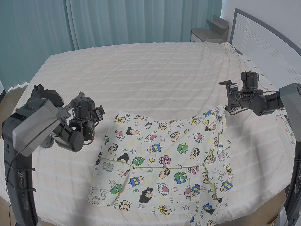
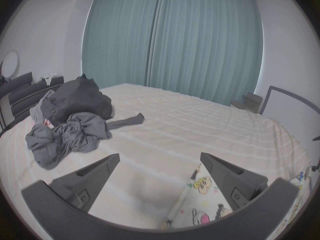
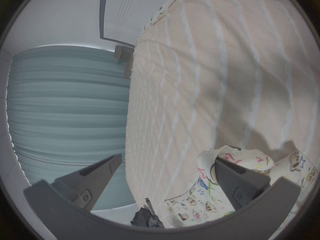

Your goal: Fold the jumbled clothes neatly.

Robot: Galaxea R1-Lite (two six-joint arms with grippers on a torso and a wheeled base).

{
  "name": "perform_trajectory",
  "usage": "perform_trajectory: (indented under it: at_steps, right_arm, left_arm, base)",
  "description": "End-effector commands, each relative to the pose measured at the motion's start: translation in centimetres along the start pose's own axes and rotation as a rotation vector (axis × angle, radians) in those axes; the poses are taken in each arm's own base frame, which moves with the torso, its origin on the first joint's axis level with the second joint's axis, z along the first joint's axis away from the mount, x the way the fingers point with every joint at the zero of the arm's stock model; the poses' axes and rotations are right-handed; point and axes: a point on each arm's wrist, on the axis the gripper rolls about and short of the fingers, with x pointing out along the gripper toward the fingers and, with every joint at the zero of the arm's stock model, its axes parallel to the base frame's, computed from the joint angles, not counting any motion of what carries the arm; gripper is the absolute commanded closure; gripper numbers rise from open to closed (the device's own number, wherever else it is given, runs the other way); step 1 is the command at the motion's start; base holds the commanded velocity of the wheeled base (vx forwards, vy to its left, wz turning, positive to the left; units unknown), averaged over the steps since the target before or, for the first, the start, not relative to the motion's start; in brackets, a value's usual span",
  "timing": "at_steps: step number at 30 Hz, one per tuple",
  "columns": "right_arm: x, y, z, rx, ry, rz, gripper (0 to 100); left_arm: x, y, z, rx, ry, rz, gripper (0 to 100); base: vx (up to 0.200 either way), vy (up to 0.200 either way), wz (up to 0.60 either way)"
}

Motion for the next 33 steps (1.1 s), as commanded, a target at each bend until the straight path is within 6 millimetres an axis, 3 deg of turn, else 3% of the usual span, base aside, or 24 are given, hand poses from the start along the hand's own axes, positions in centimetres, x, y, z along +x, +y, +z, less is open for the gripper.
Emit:
perform_trajectory:
  at_steps: [1,6,8,11,16,20,29,33]
  right_arm:
    - [-0.2,2.0,1.3,0.047,-0.008,0.049,0]
    - [0.1,1.4,2.0,0.076,0.011,-0.067,0]
    - [0.4,1.4,2.5,0.101,0.011,-0.099,0]
    - [0.1,3.1,4.6,0.236,-0.016,-0.130,0]
    - [1.0,-1.6,4.3,0.325,0.055,-0.439,0]
    - [0.2,-3.0,3.1,0.144,0.152,-0.604,0]
    - [-1.4,0.1,1.4,0.033,0.197,-0.532,0]
    - [-2.4,3.2,1.1,-0.023,0.178,-0.375,0]
  left_arm:
    - [-7.3,1.1,3.0,-0.124,0.066,-0.114,0]
    - [-11.4,2.9,3.5,-0.175,0.147,-0.195,0]
    - [-12.1,3.3,3.4,-0.183,0.156,-0.192,0]
    - [-13.7,4.2,3.5,-0.216,0.171,-0.190,0]
    - [-15.5,5.2,3.3,-0.226,0.201,-0.210,0]
    - [-16.2,5.7,2.7,-0.227,0.227,-0.204,0]
    - [-16.7,6.1,2.2,-0.260,0.227,-0.203,0]
    - [-17.0,6.4,1.8,-0.263,0.217,-0.212,0]
  base:
    - [0.000,0.000,0.00]
    - [0.000,0.000,0.00]
    - [0.000,0.000,0.00]
    - [0.000,0.000,0.00]
    - [0.000,0.000,0.00]
    - [0.000,0.000,0.00]
    - [0.000,0.000,0.00]
    - [0.000,0.000,0.00]
